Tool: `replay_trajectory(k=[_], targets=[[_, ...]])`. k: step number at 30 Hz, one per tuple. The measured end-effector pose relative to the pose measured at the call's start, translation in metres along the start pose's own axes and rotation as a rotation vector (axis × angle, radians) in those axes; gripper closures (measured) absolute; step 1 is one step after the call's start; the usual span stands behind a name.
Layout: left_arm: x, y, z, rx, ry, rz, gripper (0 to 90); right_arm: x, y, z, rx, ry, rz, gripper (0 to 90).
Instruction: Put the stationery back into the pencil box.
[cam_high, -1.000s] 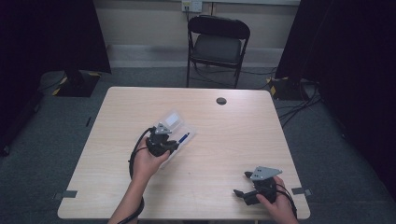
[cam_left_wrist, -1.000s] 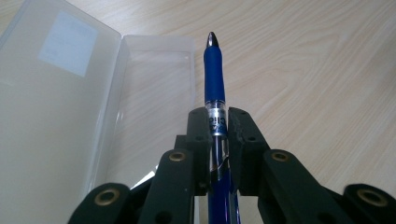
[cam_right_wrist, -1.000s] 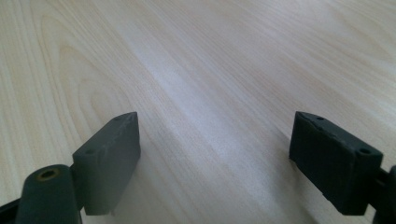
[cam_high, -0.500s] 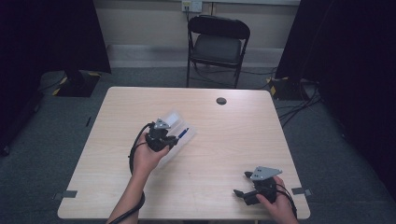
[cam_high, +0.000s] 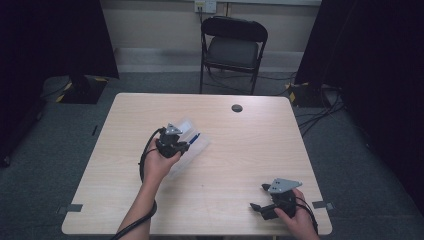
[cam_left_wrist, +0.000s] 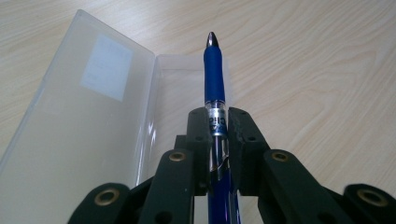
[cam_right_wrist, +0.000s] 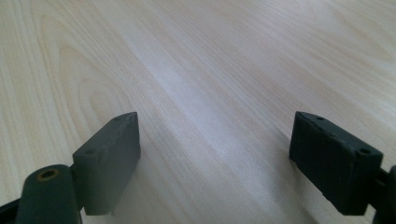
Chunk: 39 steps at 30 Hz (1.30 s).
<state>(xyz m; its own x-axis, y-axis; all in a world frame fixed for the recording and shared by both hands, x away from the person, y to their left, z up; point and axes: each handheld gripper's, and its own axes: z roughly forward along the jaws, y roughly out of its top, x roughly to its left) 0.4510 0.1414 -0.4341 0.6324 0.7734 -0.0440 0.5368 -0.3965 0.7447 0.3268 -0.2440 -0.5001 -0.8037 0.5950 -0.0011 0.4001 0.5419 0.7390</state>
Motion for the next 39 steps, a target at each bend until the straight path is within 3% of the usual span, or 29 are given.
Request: replay_trajectory(k=[2,7,11,12,16,35,38,39], targets=[[0.002,0.001,0.002,0.004,0.006,0.015,79.7,0.000,0.000,0.000,0.000,0.000,0.002,15.6],[0.003,-0.002,0.009,0.005,0.013,-0.013,79.7,0.000,0.000,0.000,0.000,0.000,0.000,15.6],[0.005,-0.004,0.012,0.009,0.006,-0.004,79.7,0.000,0.000,0.000,0.001,0.000,0.001,15.6],[0.004,-0.005,0.014,0.006,0.011,-0.022,79.7,0.000,0.000,0.000,0.001,0.000,0.001,15.6],[0.005,-0.006,0.016,0.016,0.004,-0.007,79.7,0.000,0.000,0.000,0.000,-0.001,0.000,15.6],[0.005,-0.011,0.028,0.007,0.010,-0.028,79.6,0.000,0.000,0.000,0.000,-0.001,0.002,15.6],[0.005,-0.010,0.030,0.017,0.029,-0.011,79.6,0.000,0.000,0.000,-0.001,0.000,0.001,15.6],[0.006,-0.010,0.030,0.027,0.018,-0.010,79.6,0.000,0.000,0.000,0.002,-0.002,0.001,15.6]])
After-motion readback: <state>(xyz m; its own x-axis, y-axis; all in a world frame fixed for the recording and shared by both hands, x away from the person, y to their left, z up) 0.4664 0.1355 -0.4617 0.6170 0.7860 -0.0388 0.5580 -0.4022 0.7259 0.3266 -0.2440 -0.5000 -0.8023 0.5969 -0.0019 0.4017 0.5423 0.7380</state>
